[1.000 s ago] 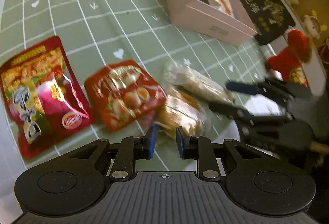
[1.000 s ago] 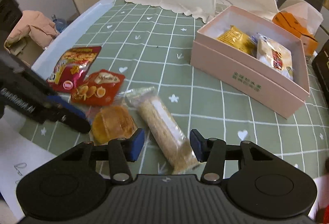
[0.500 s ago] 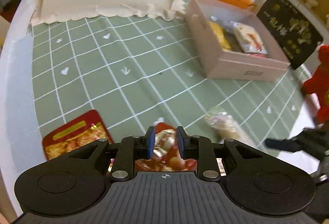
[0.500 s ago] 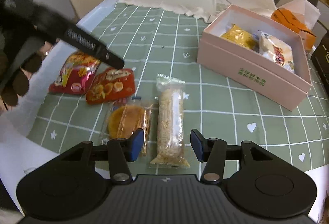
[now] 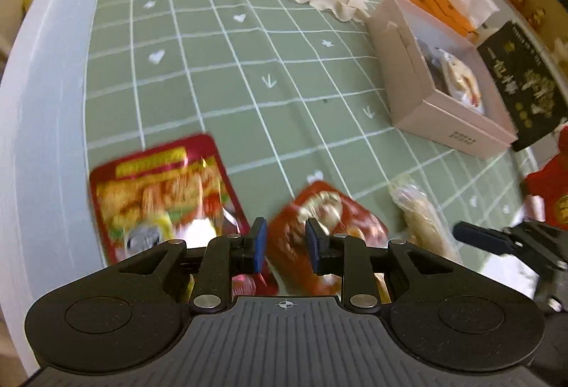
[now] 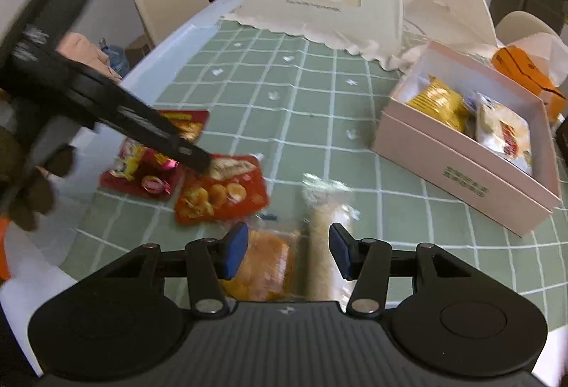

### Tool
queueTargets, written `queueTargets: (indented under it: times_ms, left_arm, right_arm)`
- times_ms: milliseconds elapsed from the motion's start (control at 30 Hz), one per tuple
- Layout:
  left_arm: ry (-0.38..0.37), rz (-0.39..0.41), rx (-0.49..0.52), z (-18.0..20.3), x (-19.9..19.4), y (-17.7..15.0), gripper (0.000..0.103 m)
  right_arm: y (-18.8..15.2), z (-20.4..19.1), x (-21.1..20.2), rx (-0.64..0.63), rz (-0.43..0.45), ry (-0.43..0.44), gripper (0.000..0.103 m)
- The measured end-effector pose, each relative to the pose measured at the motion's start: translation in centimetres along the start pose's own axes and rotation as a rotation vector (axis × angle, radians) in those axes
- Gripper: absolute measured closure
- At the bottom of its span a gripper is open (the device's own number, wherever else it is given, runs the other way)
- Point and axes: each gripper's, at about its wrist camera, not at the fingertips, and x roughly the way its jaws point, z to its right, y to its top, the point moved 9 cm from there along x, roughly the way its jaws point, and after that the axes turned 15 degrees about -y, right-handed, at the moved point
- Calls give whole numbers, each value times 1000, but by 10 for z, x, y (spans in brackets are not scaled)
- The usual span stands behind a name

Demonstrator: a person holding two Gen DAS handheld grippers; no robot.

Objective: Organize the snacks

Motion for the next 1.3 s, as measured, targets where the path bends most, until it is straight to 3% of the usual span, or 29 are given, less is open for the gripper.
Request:
queueTargets:
  times_ms: [167, 267, 433, 500, 600, 700, 800, 933, 1067, 1300]
  left_arm:
    - [-139, -67, -91, 26, 4, -23, 76]
    - [-134, -106, -49, 43, 15, -32, 76]
    - [-138, -96, 35, 67, 40, -26, 70]
    - [-111, -93, 110, 73, 48, -22, 69]
    - [-9, -63, 235, 77, 48, -16, 68]
    - [3, -64, 292, 86, 35, -19, 68]
    - [12, -102, 366, 100, 31, -31, 68]
    - [11, -164, 409, 113, 43, -51, 68]
    - [46, -171, 436, 117, 50, -56, 66]
    - [36, -181, 456, 126, 58, -58, 43]
  right_arm:
    - [-26, 38, 19, 107, -97, -70, 51]
    - [-37, 53, 18, 191, -119, -59, 51]
    - [-46, 45, 18, 180, -112, -41, 53]
    - [-46, 35, 13, 159, -104, -9, 57]
    - [-49, 19, 1, 99, -77, 34, 57]
    - [-51, 19, -4, 72, -62, 22, 57]
    - [-50, 37, -4, 133, -65, -5, 57]
    - [-47, 68, -2, 228, -79, -69, 56]
    - [-50, 88, 1, 278, -98, -127, 56]
    - [-61, 101, 10, 321, -144, -157, 54]
